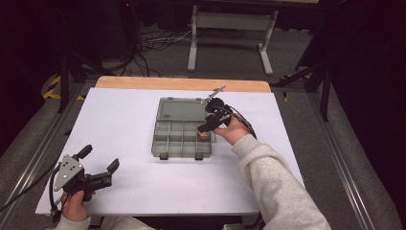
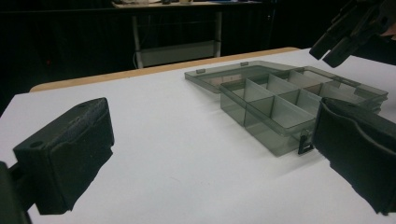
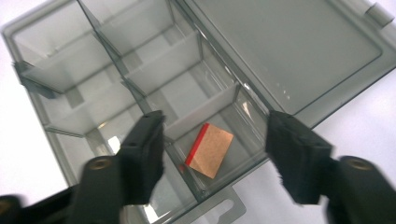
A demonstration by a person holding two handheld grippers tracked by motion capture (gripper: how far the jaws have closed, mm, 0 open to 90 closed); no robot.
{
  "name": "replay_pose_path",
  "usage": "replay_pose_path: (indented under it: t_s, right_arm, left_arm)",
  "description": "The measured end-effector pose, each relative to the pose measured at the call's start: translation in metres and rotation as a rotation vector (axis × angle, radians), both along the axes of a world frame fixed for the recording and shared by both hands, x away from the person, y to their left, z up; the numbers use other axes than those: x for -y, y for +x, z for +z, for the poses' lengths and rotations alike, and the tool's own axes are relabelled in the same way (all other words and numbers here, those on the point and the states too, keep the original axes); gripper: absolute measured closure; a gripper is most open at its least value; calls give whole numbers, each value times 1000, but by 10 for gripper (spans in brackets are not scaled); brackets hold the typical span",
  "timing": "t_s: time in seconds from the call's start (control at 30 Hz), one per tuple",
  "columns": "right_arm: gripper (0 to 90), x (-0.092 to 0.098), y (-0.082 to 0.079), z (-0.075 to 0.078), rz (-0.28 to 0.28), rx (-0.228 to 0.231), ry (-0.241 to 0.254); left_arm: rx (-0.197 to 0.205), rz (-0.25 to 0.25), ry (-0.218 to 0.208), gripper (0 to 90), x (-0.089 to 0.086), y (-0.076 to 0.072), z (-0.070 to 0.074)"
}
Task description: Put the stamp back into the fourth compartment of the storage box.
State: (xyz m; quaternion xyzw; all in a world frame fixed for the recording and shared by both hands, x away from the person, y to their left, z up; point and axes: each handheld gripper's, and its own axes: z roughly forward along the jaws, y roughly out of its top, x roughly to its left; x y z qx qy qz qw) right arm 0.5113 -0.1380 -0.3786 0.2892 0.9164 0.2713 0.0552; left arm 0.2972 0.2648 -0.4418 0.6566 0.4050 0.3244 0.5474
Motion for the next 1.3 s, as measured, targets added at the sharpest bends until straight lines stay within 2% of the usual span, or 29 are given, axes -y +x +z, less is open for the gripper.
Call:
replay_pose_path:
  t_s: [0.13,0.17,0.2,0.37,0.67,0.7,0.9,1.1,1.3]
  right_arm:
    - [212,2,-7,10,2,45,35]
    - [212,2,-7,10,2,45,35]
    - [150,3,-12,16,7,66,59]
    - [55,4,-23,28,34,111,107]
    - [13,4,-43,40,67,175,132]
    - [3,5,-49,42,74,196,148]
    - [2,11,-64,49,98,236,194]
    - [2,19,-77,51,93,264,222]
    - [2,35,-97,51,83,305,270]
  left_arm:
    - [1,1,-2,1,0,0,0]
    - [1,1,-2,1,0,0,0]
    - [1,2,-3,1,0,0,0]
    - [-1,3,-4,1,1,0,0]
    - [2,4,-3,1,0,0,0]
    - [3,4,-3,1,0,0,0]
    - [2,5,-3,1,0,0,0]
    - [1,5,-1,2,1,0,1]
    - [2,4,0,1,1,0,1]
